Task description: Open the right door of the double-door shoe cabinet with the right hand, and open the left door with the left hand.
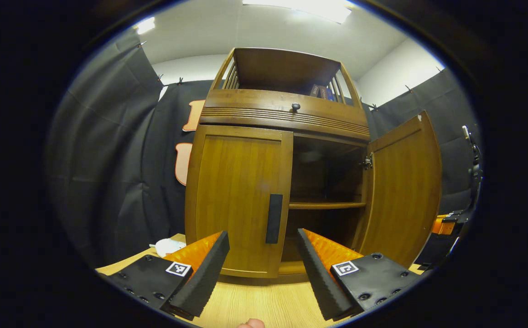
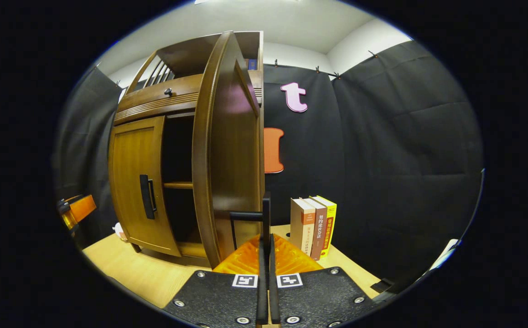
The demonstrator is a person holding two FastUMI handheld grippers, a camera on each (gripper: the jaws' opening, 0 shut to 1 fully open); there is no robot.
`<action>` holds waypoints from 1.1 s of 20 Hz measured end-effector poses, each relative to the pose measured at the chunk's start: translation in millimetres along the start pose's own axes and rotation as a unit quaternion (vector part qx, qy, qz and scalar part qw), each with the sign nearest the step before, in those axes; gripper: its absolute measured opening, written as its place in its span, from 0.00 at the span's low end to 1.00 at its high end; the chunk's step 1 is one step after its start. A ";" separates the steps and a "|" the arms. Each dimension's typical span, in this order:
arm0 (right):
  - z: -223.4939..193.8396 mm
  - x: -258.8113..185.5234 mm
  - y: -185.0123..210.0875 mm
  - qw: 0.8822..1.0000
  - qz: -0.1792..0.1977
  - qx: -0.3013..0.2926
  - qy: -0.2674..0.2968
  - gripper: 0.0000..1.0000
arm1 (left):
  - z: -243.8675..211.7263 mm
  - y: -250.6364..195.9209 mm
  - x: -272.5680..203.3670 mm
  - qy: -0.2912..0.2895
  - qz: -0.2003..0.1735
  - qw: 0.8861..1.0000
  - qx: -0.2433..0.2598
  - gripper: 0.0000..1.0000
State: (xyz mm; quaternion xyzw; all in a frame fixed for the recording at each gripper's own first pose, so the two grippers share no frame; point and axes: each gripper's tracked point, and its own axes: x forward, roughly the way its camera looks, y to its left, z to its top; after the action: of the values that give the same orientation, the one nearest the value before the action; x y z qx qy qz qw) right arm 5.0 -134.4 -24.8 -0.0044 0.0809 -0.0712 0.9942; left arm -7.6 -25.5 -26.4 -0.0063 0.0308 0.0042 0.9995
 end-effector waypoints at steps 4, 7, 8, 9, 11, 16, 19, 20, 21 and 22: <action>0.4 1.1 -15.2 1.000 0.028 0.008 -0.005 0.01 | -0.9 1.6 -1.6 0.000 0.013 1.000 0.001 0.93; -0.4 5.6 -26.0 0.999 0.050 0.008 -0.002 0.01 | -0.8 5.6 -0.3 0.001 0.022 1.000 0.002 0.93; 0.5 4.9 -29.5 0.998 0.057 0.008 -0.002 0.01 | -0.4 5.8 -0.9 0.001 0.025 1.000 0.003 0.93; -0.4 5.9 -32.7 0.998 0.064 0.008 -0.001 0.01 | -0.5 6.4 -1.1 0.001 0.028 1.000 0.004 0.93; -0.6 6.6 -39.1 0.997 0.078 0.009 -0.001 0.01 | -0.4 7.6 -2.2 0.002 0.031 1.000 0.005 0.93; -1.1 13.1 -51.9 0.994 0.105 0.010 0.002 0.01 | -0.4 9.6 -3.6 0.003 0.036 0.999 0.010 0.93; -2.6 16.8 -53.5 0.993 0.119 0.012 0.000 0.01 | 1.1 9.2 -4.0 0.003 0.037 0.999 0.009 0.93; -1.4 16.9 -54.0 0.992 0.124 0.012 -0.001 0.01 | 0.8 9.2 -4.7 0.002 0.036 0.999 0.010 0.93; -1.3 16.8 -54.0 0.992 0.128 0.012 -0.003 0.01 | 0.6 9.2 -4.6 0.002 0.036 0.999 0.011 0.93; -0.8 18.2 -53.1 0.991 0.131 0.011 -0.004 0.01 | 0.7 8.7 -5.2 0.002 0.035 0.999 0.012 0.93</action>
State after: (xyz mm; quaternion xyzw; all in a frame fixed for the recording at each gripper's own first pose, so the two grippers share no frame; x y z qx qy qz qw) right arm 15.1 -189.6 -27.4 0.0170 0.0756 0.0583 0.9953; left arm -12.8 -16.8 -25.5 0.0066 0.0328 0.0386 0.9987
